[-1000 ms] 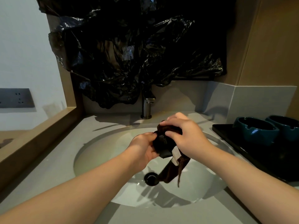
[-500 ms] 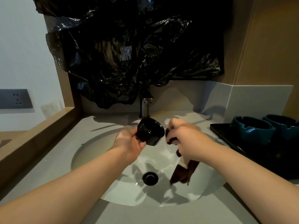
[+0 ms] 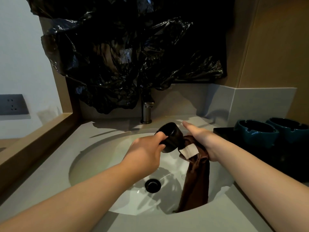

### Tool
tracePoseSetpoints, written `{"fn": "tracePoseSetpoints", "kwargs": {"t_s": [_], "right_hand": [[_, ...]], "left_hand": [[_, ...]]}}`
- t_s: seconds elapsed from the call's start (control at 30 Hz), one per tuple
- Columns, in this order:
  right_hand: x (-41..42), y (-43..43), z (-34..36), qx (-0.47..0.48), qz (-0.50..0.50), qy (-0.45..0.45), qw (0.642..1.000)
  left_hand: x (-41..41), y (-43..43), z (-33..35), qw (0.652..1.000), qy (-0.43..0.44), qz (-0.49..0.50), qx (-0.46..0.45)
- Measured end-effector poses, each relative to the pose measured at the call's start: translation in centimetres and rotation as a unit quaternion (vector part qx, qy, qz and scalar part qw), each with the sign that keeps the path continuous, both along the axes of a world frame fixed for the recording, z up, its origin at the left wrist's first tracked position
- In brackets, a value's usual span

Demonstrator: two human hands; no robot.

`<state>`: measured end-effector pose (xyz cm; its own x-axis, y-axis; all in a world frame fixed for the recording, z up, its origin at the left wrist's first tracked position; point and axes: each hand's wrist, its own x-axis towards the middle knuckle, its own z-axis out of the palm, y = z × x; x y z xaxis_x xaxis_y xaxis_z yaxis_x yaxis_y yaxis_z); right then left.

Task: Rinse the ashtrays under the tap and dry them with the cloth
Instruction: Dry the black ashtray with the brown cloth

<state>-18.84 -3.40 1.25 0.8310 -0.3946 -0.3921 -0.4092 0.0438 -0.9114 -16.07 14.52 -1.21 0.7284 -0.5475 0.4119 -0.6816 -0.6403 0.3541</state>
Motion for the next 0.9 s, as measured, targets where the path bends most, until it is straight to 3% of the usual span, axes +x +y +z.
{"fn": "tracePoseSetpoints", "kwargs": {"t_s": [0.13,0.23,0.37,0.47,0.57,0.63,0.73,0.9], "right_hand": [[-0.4,0.6,0.5,-0.093,0.075,0.019,0.993],[-0.6,0.4,0.2,-0.112,0.075,-0.008,0.991],[-0.9,-0.1,0.4,-0.11,0.075,-0.045,0.99],[-1.3,-0.4,0.6,-0.095,0.097,-0.061,0.989],[-1.5,-0.5,0.5,-0.102,0.126,-0.08,0.984],[-1.6,-0.5,0.4,-0.106,0.137,-0.095,0.98],[-1.9,-0.3,0.5,-0.105,0.169,-0.108,0.974],[-2.4,-0.3,0.9,-0.123,0.201,-0.093,0.967]], "left_hand": [[-0.3,-0.2,0.2,0.992,-0.082,-0.044,0.088],[0.2,-0.4,-0.2,0.989,-0.077,-0.072,0.108],[0.8,0.0,-0.8,0.992,0.026,-0.054,-0.114],[1.8,0.2,-0.9,0.927,0.246,-0.033,-0.281],[2.8,0.5,-0.9,0.809,0.46,-0.077,-0.358],[2.9,0.9,-0.9,0.741,0.545,-0.12,-0.375],[2.7,0.8,-0.7,0.7,0.589,-0.152,-0.373],[2.8,1.1,-0.7,0.682,0.607,-0.161,-0.376]]}}
